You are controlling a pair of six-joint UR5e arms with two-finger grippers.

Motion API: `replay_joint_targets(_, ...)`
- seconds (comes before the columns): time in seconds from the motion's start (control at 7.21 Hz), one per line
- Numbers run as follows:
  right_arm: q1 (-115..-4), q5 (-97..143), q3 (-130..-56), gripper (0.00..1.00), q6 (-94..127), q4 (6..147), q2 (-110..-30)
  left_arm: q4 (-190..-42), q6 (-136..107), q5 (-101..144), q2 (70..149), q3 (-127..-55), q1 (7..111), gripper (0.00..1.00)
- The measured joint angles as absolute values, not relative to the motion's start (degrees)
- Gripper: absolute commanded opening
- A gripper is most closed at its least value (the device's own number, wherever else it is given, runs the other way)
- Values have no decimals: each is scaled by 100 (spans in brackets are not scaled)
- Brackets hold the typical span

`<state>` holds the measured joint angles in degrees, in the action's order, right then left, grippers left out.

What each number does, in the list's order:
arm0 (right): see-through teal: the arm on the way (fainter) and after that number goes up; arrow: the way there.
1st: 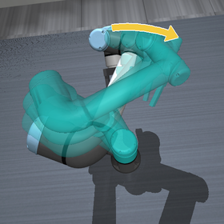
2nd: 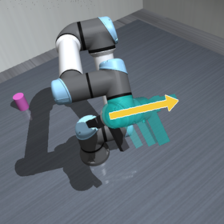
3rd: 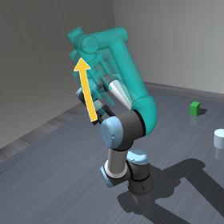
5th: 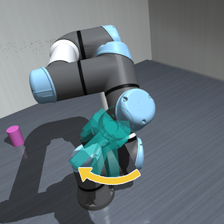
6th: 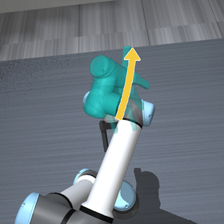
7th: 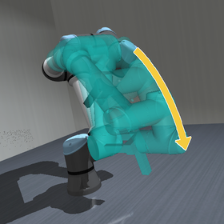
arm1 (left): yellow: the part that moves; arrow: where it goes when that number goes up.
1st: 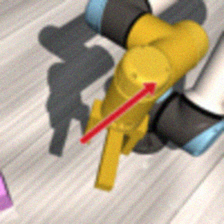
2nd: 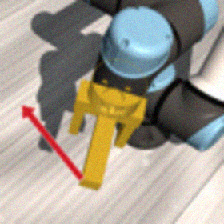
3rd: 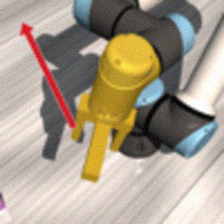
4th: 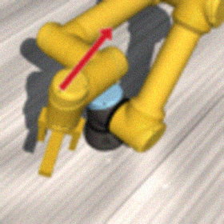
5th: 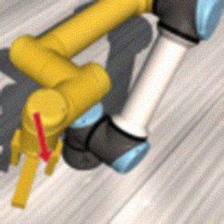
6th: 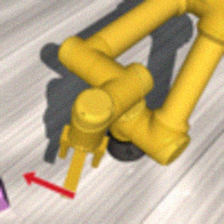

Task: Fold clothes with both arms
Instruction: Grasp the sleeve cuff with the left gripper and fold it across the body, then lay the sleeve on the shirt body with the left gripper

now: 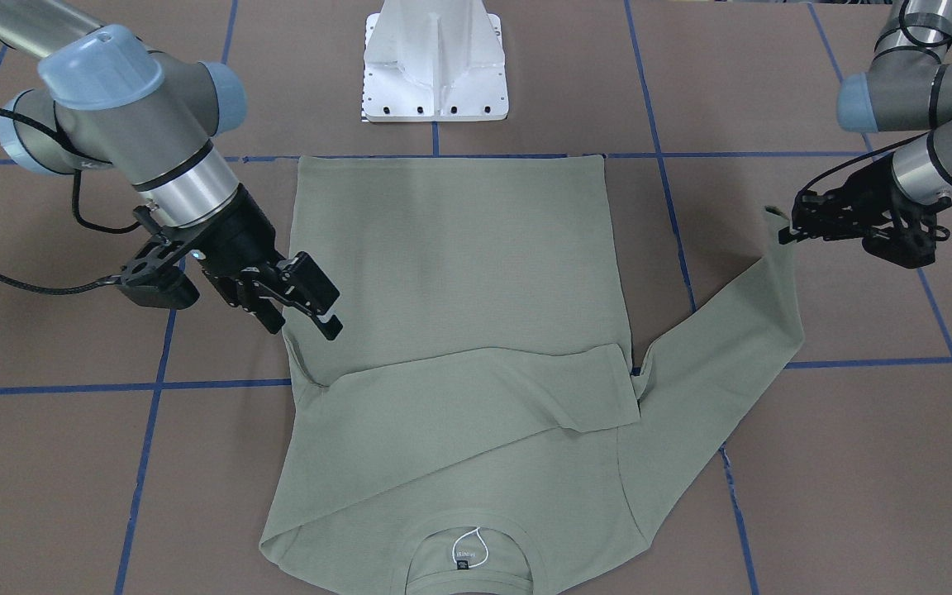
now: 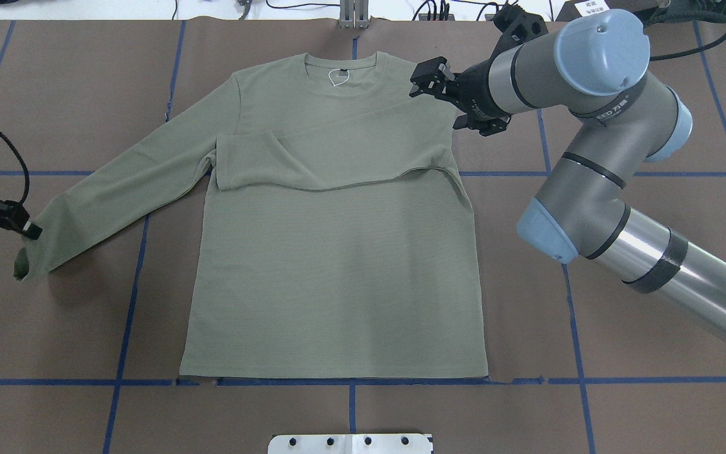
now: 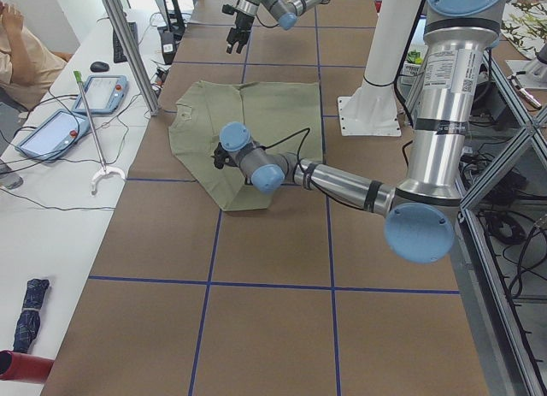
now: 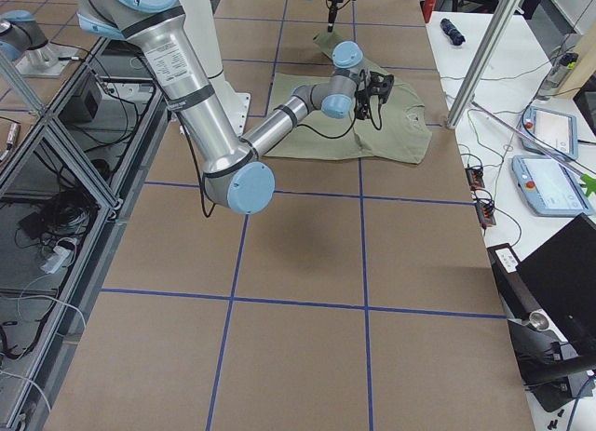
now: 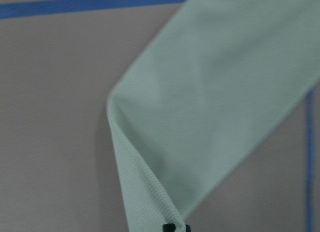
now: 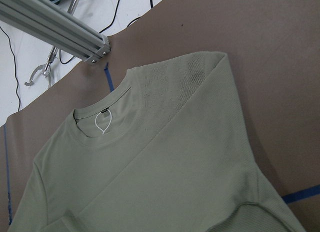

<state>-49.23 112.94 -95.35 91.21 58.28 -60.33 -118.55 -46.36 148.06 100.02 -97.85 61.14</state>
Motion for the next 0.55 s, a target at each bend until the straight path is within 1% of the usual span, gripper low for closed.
replay_joint_targets(0.28, -5306, 11743, -9532, 100, 8535, 5793, -6413, -11916, -6207, 14723, 11417, -9516, 5769, 0)
replay_joint_targets(0.55, -5452, 11805, -9518, 100, 8347, 5806, -6624, -12421, -7081, 14104, 12774, -8694, 5347, 0)
